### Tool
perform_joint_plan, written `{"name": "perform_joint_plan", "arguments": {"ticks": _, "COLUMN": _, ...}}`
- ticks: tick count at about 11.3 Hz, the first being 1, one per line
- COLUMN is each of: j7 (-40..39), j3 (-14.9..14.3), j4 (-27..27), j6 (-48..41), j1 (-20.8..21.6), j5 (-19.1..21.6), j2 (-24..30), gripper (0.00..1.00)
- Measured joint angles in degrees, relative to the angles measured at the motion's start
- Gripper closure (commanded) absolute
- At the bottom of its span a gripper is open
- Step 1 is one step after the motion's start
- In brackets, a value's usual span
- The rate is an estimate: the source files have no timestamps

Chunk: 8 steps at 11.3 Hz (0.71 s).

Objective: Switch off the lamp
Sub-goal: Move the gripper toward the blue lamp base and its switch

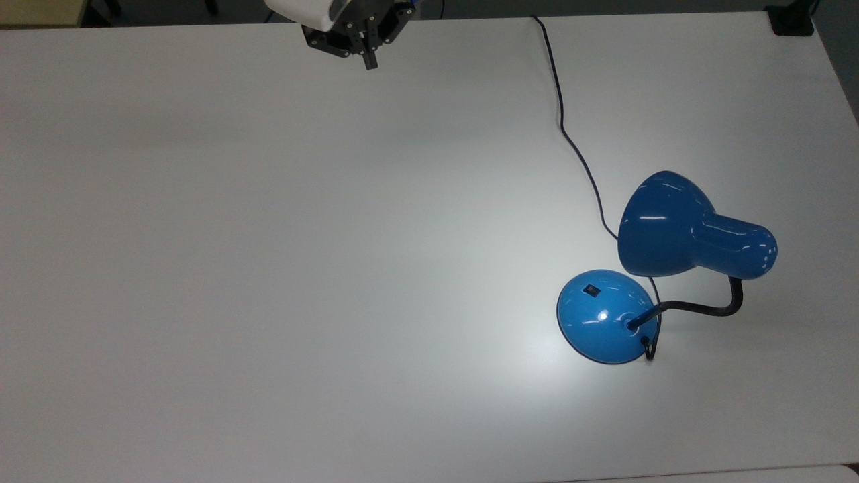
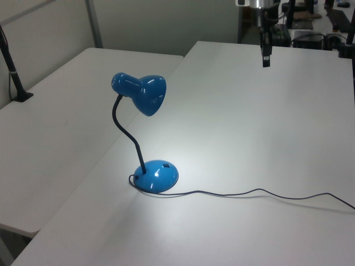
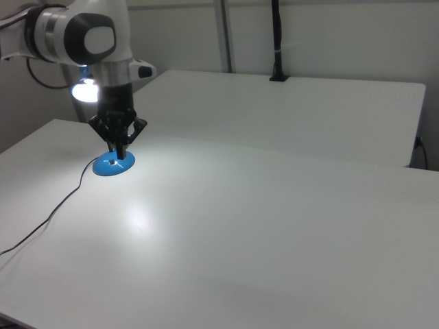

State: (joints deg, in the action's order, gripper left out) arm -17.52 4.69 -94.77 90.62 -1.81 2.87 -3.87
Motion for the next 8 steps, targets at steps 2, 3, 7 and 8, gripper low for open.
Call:
{"name": "perform_joint_plan", "arguments": {"ticks": 2, "j7": -4.3, "j3": -1.4, "j4": 0.0, "j6": 3.7, "j1": 5.1, "j5": -1.6, "j2": -2.4, "gripper": 1.00}}
{"name": "perform_joint_plan", "arguments": {"ticks": 3, "j7": -6.7, "j3": -2.8, "j4": 0.0, "j6": 6.6, "j1": 7.8, "j5": -1.6, "j2": -3.9, "gripper": 1.00}}
{"name": "perform_joint_plan", "arguments": {"ticks": 7, "j7": -10.5, "j3": -4.3, "j4": 0.0, "j6": 16.2, "j1": 14.0, "j5": -1.6, "j2": -8.1, "gripper": 1.00}}
{"name": "perform_joint_plan", "arguments": {"ticks": 8, "j7": -10.9, "j3": -4.4, "j4": 0.0, "j6": 18.9, "j1": 14.7, "j5": -0.8, "j2": -9.0, "gripper": 1.00}}
